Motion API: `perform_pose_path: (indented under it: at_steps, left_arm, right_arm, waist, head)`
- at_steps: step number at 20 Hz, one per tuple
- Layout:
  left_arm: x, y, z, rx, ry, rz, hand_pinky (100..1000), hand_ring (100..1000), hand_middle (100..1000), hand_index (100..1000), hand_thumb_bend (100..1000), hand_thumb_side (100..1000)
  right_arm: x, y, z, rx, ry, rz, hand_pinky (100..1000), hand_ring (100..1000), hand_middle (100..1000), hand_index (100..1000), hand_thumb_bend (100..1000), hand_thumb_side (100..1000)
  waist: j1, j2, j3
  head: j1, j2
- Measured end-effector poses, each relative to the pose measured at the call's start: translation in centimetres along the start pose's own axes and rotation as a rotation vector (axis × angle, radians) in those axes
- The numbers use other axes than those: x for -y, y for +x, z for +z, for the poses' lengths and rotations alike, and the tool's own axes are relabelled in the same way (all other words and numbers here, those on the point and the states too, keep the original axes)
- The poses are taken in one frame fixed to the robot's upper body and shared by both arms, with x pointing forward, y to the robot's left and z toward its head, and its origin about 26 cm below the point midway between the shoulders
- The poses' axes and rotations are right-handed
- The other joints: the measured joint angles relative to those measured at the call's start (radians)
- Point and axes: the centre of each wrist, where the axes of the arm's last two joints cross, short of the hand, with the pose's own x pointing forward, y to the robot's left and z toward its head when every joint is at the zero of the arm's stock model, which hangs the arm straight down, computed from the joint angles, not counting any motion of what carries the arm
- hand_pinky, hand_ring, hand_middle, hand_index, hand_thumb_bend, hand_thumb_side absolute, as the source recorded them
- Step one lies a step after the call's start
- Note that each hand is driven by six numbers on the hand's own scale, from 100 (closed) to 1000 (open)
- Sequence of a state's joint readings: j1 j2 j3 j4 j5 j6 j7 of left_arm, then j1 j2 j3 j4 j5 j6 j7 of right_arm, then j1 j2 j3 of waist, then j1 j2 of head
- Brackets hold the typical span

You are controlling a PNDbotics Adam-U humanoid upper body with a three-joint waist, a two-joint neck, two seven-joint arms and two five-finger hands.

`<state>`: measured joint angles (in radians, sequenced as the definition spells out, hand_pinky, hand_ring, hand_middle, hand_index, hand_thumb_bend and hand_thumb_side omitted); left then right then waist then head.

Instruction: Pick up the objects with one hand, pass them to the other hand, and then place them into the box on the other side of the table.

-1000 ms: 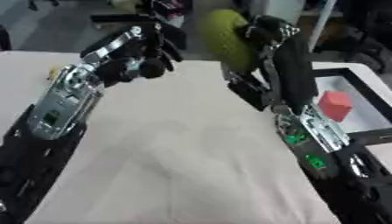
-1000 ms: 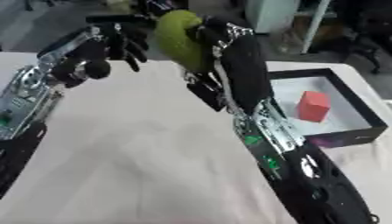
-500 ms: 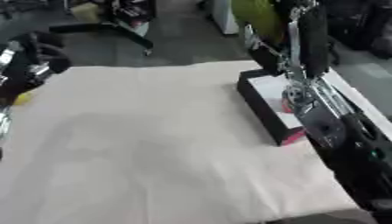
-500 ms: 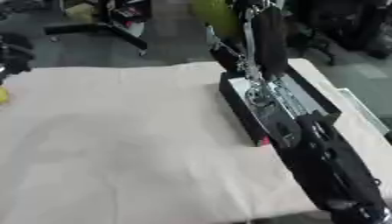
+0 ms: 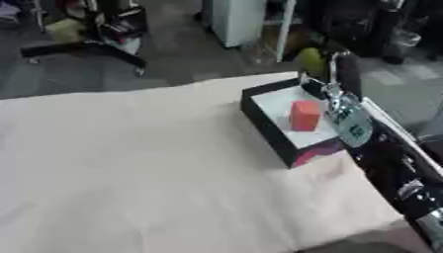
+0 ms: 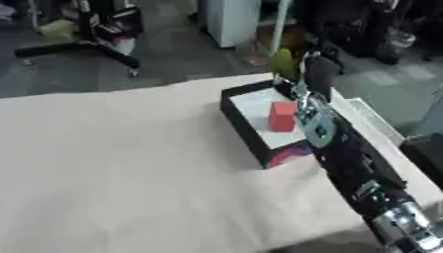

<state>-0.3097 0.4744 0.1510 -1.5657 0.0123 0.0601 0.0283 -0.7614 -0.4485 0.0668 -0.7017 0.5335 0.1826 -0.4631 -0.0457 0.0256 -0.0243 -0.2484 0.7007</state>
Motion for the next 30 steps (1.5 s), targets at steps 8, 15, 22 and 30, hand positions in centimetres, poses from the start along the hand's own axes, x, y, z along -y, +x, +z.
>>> perform_pose_path:
  at_steps: [8,15,22,30]
  left_arm:
    - [-1.0,-0.2,0.4,-0.016,0.037,-0.079,574,637,628,742,1000,581]
    - [-3.1,-1.7,-0.9,-0.119,0.024,-0.35,675,731,738,806,1000,493]
    - [-6.7,-3.8,-4.3,-0.279,-0.038,-0.83,821,819,844,893,1000,447]
    - [-7.9,-7.9,-6.1,-0.488,-0.163,-1.216,894,833,859,934,985,455]
  right_arm:
    - [0.1,-2.9,-0.3,-0.047,0.152,0.206,812,858,887,1000,695,546]
    - [4.0,-1.0,-0.8,0.116,0.21,0.316,893,913,950,1000,672,535]
    - [8.6,2.9,-0.1,0.293,0.152,0.42,912,923,962,1000,659,528]
    - [11.0,5.7,2.0,0.419,0.067,0.425,862,882,926,1000,617,543]
  waist:
    - [-0.001,0.0,0.004]
    - [0.004,-0.001,-0.016]
    - [0.013,-0.006,-0.04]
    - [0.012,-0.006,-0.061]
  head:
    - [0.01,-0.005]
    - [0.15,-0.001]
    - [0.44,0.028]
    - [0.609,0.028]
